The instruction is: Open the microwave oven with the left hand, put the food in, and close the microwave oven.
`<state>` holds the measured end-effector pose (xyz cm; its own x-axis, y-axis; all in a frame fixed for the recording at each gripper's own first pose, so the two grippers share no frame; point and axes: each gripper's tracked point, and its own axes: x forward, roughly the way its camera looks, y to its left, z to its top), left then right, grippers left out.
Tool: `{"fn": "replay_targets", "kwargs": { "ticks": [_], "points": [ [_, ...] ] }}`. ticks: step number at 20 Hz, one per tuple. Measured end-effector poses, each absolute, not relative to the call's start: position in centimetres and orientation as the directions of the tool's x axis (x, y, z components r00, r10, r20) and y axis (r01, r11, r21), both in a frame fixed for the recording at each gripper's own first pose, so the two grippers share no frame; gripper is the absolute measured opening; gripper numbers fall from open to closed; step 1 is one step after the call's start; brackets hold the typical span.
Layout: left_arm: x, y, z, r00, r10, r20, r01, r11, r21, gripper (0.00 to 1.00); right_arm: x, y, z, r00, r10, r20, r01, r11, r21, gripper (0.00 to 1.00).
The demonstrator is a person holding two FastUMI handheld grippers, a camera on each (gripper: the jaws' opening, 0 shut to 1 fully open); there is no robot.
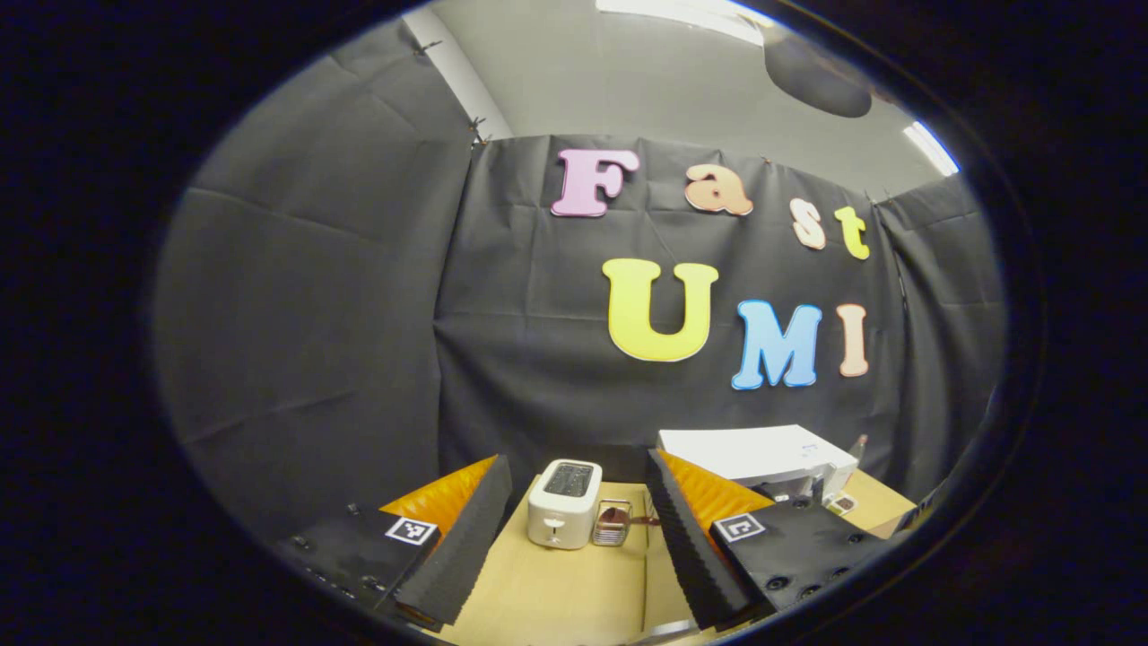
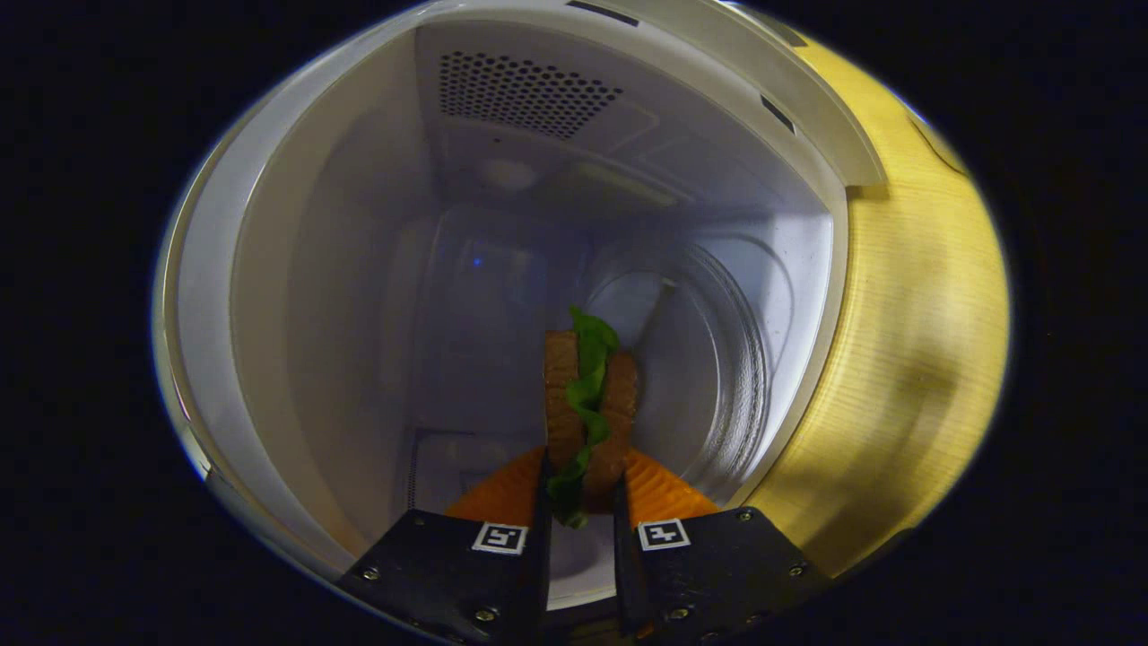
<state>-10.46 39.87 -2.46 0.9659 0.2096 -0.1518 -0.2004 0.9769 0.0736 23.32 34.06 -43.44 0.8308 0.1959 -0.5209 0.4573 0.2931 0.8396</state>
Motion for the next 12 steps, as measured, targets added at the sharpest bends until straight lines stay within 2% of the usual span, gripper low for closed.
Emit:
{"fn": "replay_targets", "kwargs": {
  "ticks": [2,5,8,12],
  "points": [
    [-9.3,39.1,-2.7,0.971,0.184,-0.151,-0.173,0.981,0.084,0.97,22.7,33.6,-43.6,0.803,0.208,-0.558,0.477,0.337,0.812,0.39],
    [-7.9,37.6,-2.6,0.98,0.142,-0.141,-0.131,0.988,0.085,0.97,21.4,33.1,-43.0,0.783,0.22,-0.582,0.488,0.362,0.794,0.45],
    [-7.0,36.3,-3.0,0.984,0.109,-0.142,-0.098,0.992,0.079,0.97,19.6,31.9,-42.2,0.77,0.217,-0.6,0.486,0.41,0.772,0.59],
    [-6.2,34.4,-3.1,0.989,0.066,-0.135,-0.059,0.997,0.056,0.96,17.0,30.2,-40.3,0.786,0.218,-0.579,0.416,0.506,0.755,0.58]
  ]
}}
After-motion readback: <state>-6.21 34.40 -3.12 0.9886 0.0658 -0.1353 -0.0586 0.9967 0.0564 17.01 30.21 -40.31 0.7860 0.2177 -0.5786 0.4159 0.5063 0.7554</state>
